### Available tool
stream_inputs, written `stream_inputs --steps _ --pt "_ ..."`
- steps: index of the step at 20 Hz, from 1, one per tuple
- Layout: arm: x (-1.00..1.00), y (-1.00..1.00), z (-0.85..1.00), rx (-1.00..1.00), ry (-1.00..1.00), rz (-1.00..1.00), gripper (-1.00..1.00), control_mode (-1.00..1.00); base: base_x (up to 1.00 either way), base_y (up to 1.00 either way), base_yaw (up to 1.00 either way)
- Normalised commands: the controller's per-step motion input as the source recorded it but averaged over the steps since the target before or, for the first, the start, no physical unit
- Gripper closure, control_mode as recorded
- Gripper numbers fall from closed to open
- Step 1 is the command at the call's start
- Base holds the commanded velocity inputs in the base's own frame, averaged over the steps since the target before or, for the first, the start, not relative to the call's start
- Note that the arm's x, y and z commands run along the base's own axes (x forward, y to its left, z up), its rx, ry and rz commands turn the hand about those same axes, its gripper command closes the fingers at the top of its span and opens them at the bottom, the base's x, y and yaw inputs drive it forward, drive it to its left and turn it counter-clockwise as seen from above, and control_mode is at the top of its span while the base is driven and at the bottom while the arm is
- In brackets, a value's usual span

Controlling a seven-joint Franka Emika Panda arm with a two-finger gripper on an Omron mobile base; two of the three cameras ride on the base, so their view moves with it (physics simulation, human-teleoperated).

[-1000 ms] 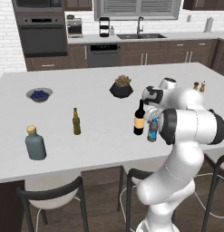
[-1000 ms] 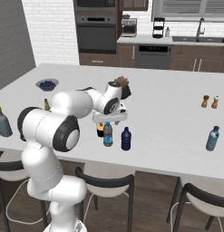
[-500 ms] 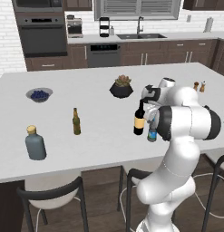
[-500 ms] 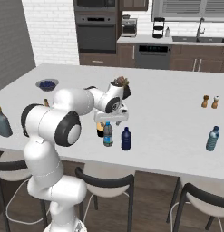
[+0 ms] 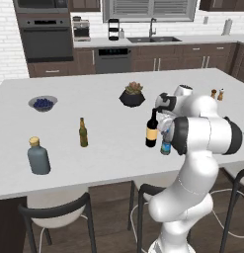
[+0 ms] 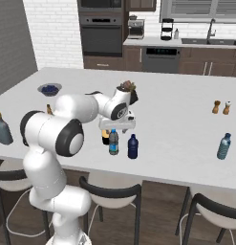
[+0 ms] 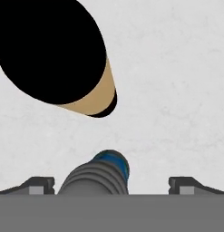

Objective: Move the plastic bottles in the middle to the plastics group, and the glass bottles in the middle to the glass group.

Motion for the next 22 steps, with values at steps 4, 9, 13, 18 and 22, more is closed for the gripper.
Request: stream_inputs --steps 4,9,13,18,22 --pt "-0.02 0.05 -0.04 0.0 0.0 -0.07 -1.0 -1.0 0.0 0.0 0.0" --pt "0.0 0.17 -0.13 0.0 0.0 -0.07 -1.0 -1.0 0.0 0.0 0.0" --pt "0.0 0.12 -0.14 0.0 0.0 -0.07 -1.0 -1.0 0.0 0.0 0.0" --pt "0.0 0.02 -0.14 0.0 0.05 -0.07 1.0 -1.0 0.0 0.0 0.0" --pt "-0.06 0.0 -0.17 0.0 0.11 -0.1 1.0 -1.0 0.0 0.0 0.0"
